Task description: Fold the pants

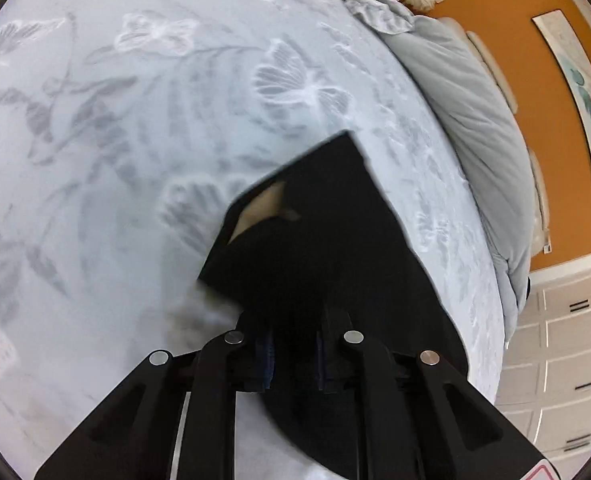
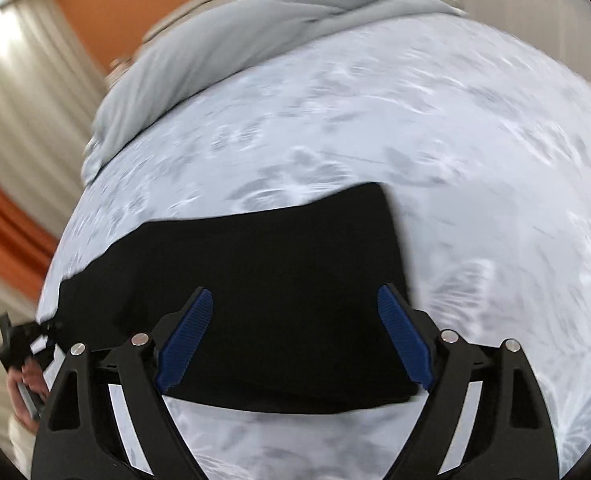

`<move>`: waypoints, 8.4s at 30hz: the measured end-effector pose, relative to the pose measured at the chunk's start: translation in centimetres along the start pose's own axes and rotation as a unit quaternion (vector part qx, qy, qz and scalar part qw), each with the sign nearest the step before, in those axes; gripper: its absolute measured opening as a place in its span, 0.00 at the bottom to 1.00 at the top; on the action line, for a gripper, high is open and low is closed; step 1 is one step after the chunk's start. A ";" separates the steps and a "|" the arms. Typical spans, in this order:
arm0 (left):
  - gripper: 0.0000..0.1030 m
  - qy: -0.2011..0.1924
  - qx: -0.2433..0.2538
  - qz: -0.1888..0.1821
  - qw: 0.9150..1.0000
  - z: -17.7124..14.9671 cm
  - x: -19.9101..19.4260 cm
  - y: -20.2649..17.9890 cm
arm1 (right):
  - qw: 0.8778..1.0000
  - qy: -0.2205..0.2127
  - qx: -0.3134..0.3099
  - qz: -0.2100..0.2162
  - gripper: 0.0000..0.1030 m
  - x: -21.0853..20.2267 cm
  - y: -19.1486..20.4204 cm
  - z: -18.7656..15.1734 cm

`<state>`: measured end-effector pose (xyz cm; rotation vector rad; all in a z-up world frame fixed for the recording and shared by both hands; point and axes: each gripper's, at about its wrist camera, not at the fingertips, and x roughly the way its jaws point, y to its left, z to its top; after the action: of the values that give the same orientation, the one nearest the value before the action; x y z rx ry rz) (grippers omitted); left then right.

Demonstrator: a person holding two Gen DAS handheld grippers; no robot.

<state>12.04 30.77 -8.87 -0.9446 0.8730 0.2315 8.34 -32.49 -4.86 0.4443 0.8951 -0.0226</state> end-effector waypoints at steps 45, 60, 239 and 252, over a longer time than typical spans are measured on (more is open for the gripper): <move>0.29 0.048 0.512 -0.039 0.857 -31.1 0.2 -19.8 | 0.980 0.113 -0.028 0.159 0.88 7.0 8.7 -2.7; 0.83 0.020 0.509 -0.116 0.853 -28.1 -7.9 -16.3 | 0.991 -0.013 -0.067 0.115 0.06 -0.1 4.1 4.4; 0.84 0.074 0.647 -0.088 0.754 -43.3 -5.8 -18.1 | 0.983 0.114 -0.045 0.138 0.17 -5.4 -0.4 -7.4; 0.12 0.113 0.528 -0.184 0.822 -37.6 -5.1 -20.1 | 0.983 0.064 -0.016 0.172 0.53 -7.6 -1.9 -5.8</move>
<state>-1.32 -9.66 -3.47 -0.0604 0.8391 -0.6751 -1.22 -33.25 -2.91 0.5716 0.9327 0.3404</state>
